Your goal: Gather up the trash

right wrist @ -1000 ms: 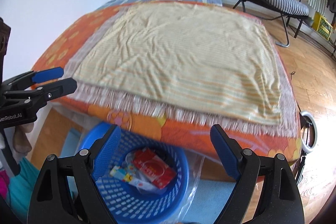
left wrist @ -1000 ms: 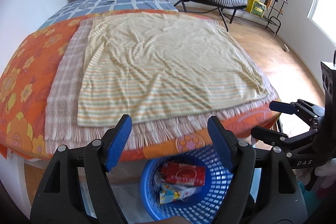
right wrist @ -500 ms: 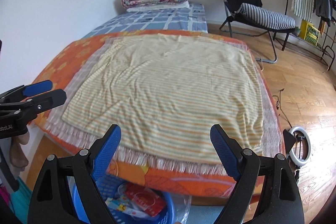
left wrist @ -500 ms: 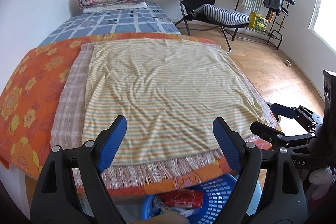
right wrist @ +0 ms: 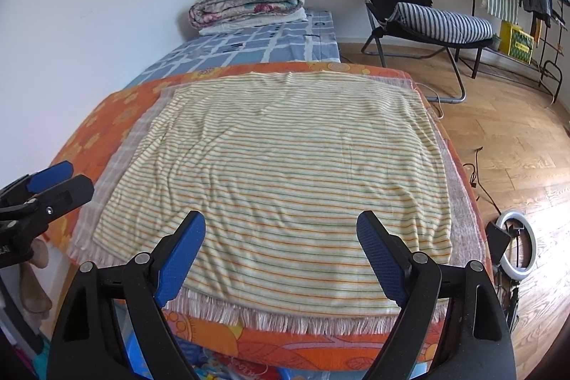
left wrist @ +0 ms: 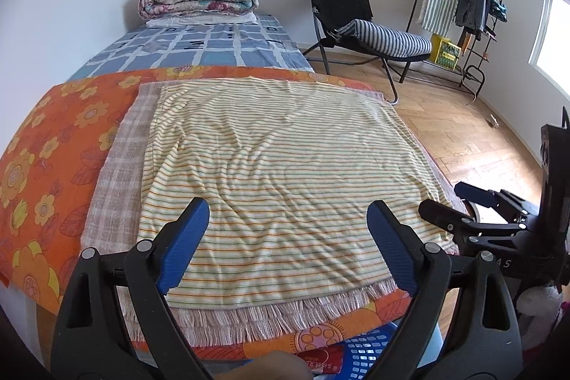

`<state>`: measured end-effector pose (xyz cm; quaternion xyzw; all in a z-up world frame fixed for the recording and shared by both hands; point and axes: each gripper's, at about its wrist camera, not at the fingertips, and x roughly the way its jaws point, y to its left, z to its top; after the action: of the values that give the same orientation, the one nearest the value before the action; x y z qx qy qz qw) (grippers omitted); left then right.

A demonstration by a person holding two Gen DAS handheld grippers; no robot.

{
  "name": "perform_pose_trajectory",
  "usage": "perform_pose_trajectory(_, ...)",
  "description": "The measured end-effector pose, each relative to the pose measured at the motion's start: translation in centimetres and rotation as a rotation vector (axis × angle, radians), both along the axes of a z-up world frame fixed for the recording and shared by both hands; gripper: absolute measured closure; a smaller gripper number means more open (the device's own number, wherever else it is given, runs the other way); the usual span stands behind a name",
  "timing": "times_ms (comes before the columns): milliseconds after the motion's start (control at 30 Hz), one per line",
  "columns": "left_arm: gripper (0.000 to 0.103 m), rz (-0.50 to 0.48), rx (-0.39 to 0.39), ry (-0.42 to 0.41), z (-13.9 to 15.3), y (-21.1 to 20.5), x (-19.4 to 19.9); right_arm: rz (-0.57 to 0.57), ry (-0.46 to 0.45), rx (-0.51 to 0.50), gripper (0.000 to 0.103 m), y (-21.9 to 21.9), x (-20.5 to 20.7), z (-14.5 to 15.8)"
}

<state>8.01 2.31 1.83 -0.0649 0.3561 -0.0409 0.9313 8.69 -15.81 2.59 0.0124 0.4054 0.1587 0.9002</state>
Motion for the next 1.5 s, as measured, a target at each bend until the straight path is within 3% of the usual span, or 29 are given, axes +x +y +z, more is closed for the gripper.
perform_pose_trajectory(467,0.002,0.052,0.003,-0.024,0.2,0.9,0.1,-0.017,0.027,0.059,0.016,0.0,0.6,-0.4)
perform_pose_trajectory(767,0.001,0.078,0.041,-0.043,0.6,1.0,-0.2,-0.026,0.028,0.049,0.016,-0.2,0.4,-0.4)
perform_pose_trajectory(1500,0.001,0.075,0.040,-0.043,0.9,1.0,-1.0,-0.027,-0.004,0.036,0.016,0.2,-0.5,0.6)
